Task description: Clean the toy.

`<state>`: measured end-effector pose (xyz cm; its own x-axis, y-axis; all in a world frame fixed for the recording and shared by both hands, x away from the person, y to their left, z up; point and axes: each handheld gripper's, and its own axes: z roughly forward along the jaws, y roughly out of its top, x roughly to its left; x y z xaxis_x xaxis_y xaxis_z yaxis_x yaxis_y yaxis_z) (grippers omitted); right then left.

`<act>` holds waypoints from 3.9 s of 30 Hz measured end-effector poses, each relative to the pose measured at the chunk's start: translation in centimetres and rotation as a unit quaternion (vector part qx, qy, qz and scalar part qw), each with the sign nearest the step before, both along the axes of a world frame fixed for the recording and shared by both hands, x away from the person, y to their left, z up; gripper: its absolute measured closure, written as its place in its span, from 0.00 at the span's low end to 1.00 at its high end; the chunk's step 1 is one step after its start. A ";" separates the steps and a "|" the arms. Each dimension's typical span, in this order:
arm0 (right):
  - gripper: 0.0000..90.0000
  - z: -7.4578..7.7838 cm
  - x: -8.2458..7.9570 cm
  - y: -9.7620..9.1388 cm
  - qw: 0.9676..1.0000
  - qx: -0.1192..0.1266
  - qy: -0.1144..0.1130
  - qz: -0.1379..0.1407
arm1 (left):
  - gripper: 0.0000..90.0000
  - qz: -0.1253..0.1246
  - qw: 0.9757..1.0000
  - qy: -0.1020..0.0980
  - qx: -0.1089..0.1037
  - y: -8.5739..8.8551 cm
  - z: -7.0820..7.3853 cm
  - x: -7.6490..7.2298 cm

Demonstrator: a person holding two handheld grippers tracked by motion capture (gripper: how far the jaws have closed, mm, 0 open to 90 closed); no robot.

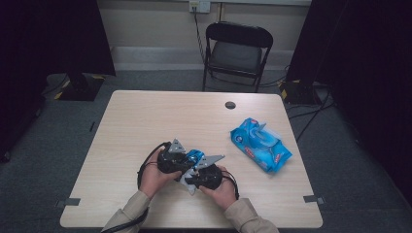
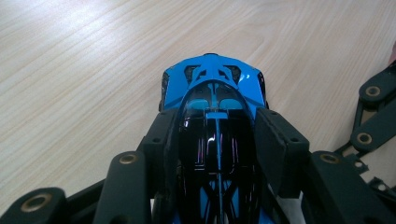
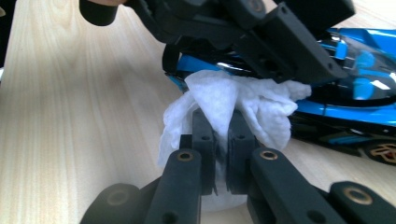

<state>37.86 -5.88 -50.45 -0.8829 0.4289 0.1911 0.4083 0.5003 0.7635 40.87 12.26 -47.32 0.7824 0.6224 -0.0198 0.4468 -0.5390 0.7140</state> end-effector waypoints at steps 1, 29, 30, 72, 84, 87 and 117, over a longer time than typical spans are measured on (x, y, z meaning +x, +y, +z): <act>0.95 0.0 0.0 0.0 1.000 0.001 0.000 0.001 | 0.57 0.000 1.000 0.000 0.001 0.0 0.0 0.0; 0.92 1.0 -1.2 -1.9 0.999 0.012 -0.011 0.041 | 0.57 0.008 1.000 0.003 0.002 -0.1 0.1 0.0; 0.92 1.1 -1.2 -2.4 0.999 0.011 -0.014 0.038 | 0.57 0.008 1.000 0.003 0.006 -0.2 0.1 0.0; 0.31 1.4 -0.2 -13.8 0.996 -0.011 -0.019 -0.086 | 0.58 -0.098 0.994 0.048 -0.017 -3.8 -1.0 -5.2; 0.28 1.3 -0.2 -13.5 0.997 -0.019 -0.023 -0.078 | 0.68 -0.086 0.996 0.023 0.014 -4.4 -1.7 -5.4; 0.26 1.2 -0.2 -13.3 0.996 -0.022 -0.025 -0.079 | 0.79 -0.070 0.997 0.011 0.011 -4.4 -1.8 -5.7; 0.21 2.4 2.4 -7.8 0.997 -0.043 -0.038 -0.042 | 0.96 0.014 0.998 0.045 -0.044 4.2 2.8 -7.0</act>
<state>40.31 -13.67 -48.03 -0.8539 0.5138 0.0836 0.3935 0.5319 0.7498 33.86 16.48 -44.55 0.7579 0.6360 -0.1452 0.5250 -0.4624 0.7145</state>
